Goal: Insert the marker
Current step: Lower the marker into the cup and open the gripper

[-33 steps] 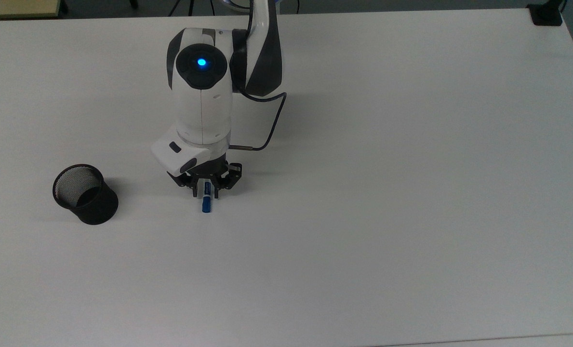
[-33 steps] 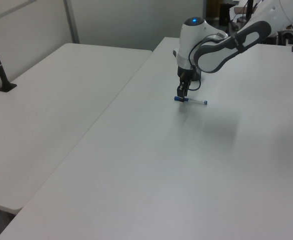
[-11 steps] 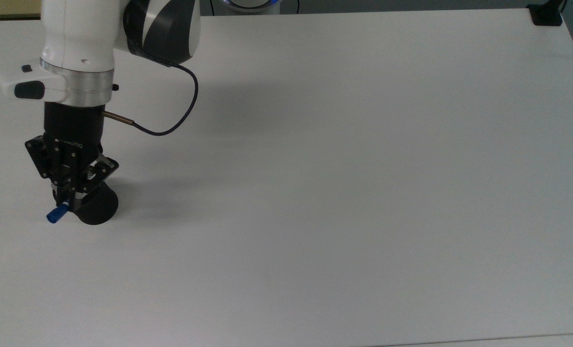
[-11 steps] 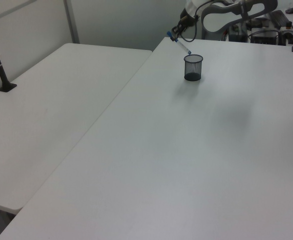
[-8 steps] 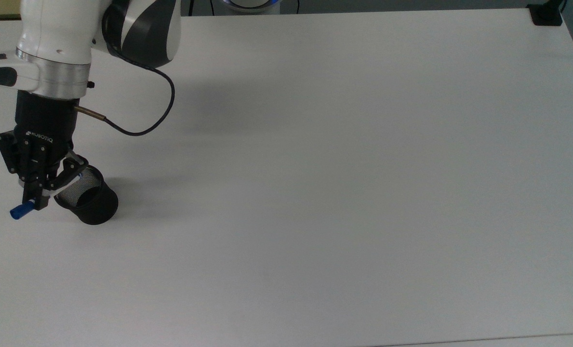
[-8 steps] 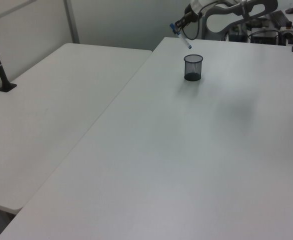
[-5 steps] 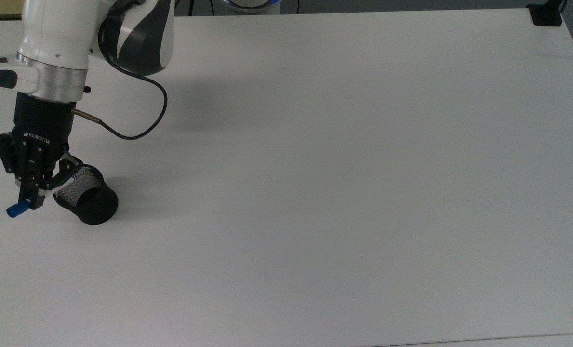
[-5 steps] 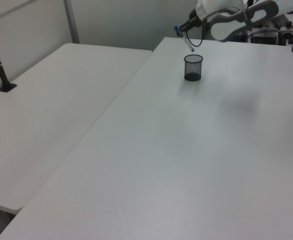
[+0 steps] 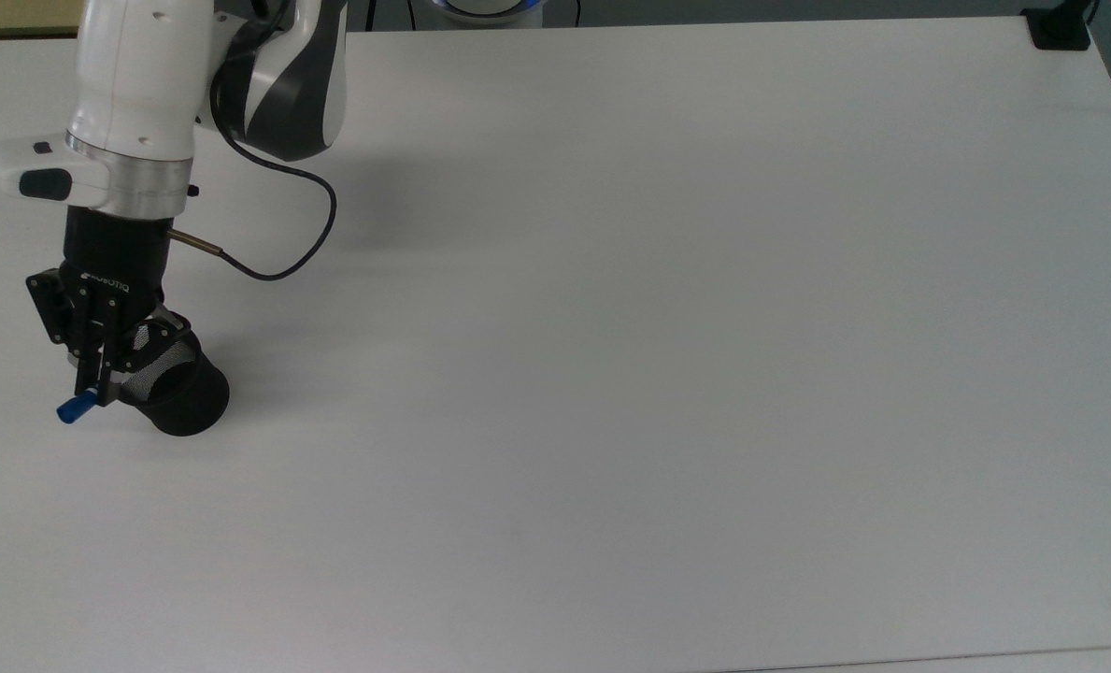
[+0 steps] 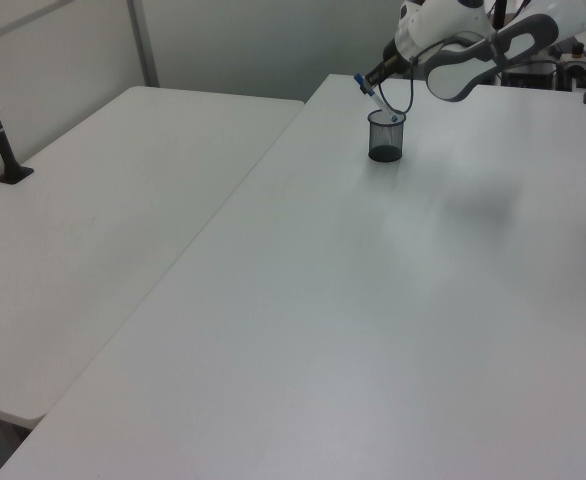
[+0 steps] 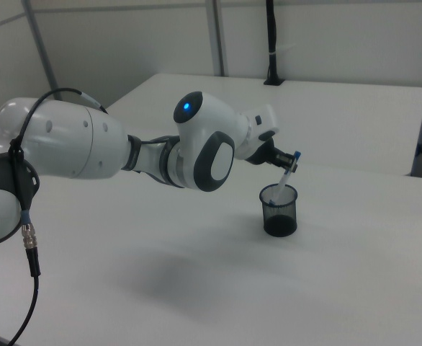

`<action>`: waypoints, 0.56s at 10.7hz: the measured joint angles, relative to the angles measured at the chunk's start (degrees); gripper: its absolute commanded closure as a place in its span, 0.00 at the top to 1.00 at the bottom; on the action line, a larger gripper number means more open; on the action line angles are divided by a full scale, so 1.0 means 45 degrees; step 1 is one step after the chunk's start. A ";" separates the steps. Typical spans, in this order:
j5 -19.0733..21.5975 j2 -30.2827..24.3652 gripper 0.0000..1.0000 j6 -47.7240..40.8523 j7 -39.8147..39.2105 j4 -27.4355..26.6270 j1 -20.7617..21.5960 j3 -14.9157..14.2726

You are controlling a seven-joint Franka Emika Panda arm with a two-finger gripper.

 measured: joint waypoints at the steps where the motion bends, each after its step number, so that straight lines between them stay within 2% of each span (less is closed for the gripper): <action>1: -0.0016 0.0005 1.00 0.0000 0.0000 -0.0141 -0.0015 0.0000; 6: -0.0017 -0.0168 1.00 -0.0049 0.0004 -0.0114 0.0016 0.0035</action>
